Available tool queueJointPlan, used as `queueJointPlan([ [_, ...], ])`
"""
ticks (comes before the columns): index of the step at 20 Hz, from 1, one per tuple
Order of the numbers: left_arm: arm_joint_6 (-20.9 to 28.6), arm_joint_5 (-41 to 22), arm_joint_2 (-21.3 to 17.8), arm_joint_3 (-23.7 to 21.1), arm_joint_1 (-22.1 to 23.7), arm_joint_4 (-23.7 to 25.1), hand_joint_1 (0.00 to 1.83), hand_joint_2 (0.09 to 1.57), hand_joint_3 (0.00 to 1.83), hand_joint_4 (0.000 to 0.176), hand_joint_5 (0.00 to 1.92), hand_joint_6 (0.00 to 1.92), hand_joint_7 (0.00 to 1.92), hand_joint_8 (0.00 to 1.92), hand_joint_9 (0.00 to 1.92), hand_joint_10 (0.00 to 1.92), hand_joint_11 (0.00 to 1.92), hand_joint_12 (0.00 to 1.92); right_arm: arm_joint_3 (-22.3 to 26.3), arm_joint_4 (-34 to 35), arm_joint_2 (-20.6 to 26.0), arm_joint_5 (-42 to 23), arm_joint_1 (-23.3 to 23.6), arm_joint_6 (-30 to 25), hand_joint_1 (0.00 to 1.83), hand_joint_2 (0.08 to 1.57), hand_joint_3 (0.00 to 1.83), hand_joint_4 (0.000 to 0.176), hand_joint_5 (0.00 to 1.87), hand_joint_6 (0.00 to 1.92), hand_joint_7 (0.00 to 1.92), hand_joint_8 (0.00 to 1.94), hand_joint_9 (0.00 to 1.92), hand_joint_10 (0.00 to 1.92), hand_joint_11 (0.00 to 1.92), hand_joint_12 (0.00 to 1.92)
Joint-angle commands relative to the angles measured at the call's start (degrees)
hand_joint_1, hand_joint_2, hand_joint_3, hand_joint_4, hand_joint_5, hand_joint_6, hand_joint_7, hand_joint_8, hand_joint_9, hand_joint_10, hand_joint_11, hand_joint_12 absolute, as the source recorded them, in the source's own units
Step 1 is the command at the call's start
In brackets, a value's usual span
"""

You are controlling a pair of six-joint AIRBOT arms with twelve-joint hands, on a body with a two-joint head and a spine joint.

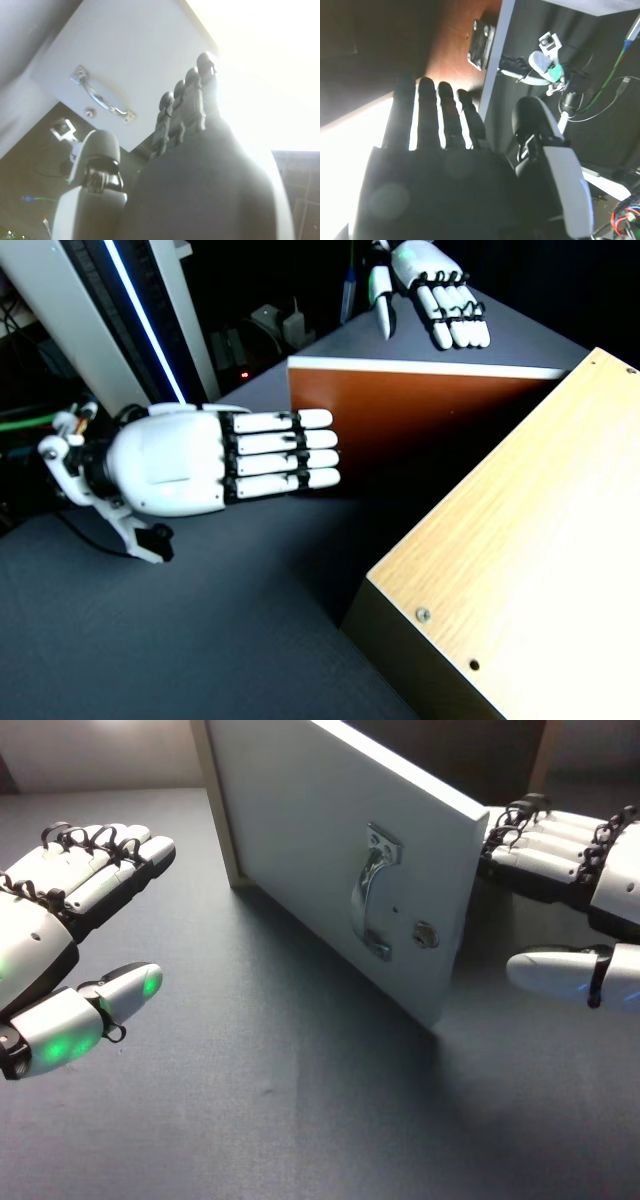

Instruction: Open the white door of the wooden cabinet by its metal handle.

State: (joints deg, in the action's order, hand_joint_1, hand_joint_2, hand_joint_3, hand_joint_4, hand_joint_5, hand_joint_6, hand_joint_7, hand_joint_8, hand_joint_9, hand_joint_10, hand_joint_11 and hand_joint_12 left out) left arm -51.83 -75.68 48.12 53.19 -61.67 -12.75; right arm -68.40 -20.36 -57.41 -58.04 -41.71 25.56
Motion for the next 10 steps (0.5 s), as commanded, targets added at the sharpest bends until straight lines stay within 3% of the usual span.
queueJointPlan([
  [1, 0.13, -7.49, -0.59, -0.01, 0.32, -0.06, 0.22, 1.5, 0.0, 0.0, 0.04, 0.0, 0.01, 0.0, 0.02, 0.0, 0.0, 0.18, 0.2, 1.0, -0.21, -7.22, 0.46, -0.65, 0.27, 1.45, 0.0, 0.0, 0.0, 0.0, 0.0, 0.0, 0.0, 0.0, 0.03, 0.02],
  [3, 0.13, -7.64, -0.75, -0.1, 0.24, -0.06, 0.26, 1.5, 0.0, 0.0, 0.04, 0.0, 0.01, 0.0, 0.02, 0.0, 0.0, 0.19, 0.2, -0.03, -0.85, -7.48, 0.7, -1.34, 0.25, 1.46, 0.0, 0.0, 0.0, 0.0, 0.0, 0.0, 0.0, 0.0, 0.0, 0.0],
  [5, 0.13, -7.79, -0.87, -0.12, 0.15, -0.14, 0.25, 1.5, 0.0, 0.0, 0.03, 0.0, 0.01, 0.0, 0.03, 0.0, 0.0, 0.22, 0.19, -1.8, -1.84, -7.49, 1.56, -2.27, 0.35, 1.46, 0.0, 0.0, 0.0, 0.0, 0.0, 0.0, 0.0, 0.0, 0.0, 0.0],
  [9, 0.13, -7.97, -1.05, -0.13, 0.05, -0.28, 0.27, 1.5, 0.0, 0.0, 0.05, 0.0, 0.03, 0.0, 0.04, 0.0, 0.0, 0.21, 0.11, -4.15, -3.59, -7.63, 2.99, -2.79, 0.24, 1.49, 0.01, 0.0, 0.01, 0.0, 0.0, 0.0, 0.0, 0.0, 0.01, 0.0],
  [10, 0.13, -8.04, -1.06, -0.13, 0.05, -0.32, 0.22, 1.48, 0.0, 0.0, 0.07, 0.0, 0.03, 0.0, 0.05, 0.0, 0.0, 0.31, -0.03, -4.79, -4.28, -7.63, 3.55, -3.18, 0.26, 1.49, 0.0, 0.0, 0.0, 0.0, 0.0, 0.0, 0.0, 0.0, 0.01, 0.0],
])
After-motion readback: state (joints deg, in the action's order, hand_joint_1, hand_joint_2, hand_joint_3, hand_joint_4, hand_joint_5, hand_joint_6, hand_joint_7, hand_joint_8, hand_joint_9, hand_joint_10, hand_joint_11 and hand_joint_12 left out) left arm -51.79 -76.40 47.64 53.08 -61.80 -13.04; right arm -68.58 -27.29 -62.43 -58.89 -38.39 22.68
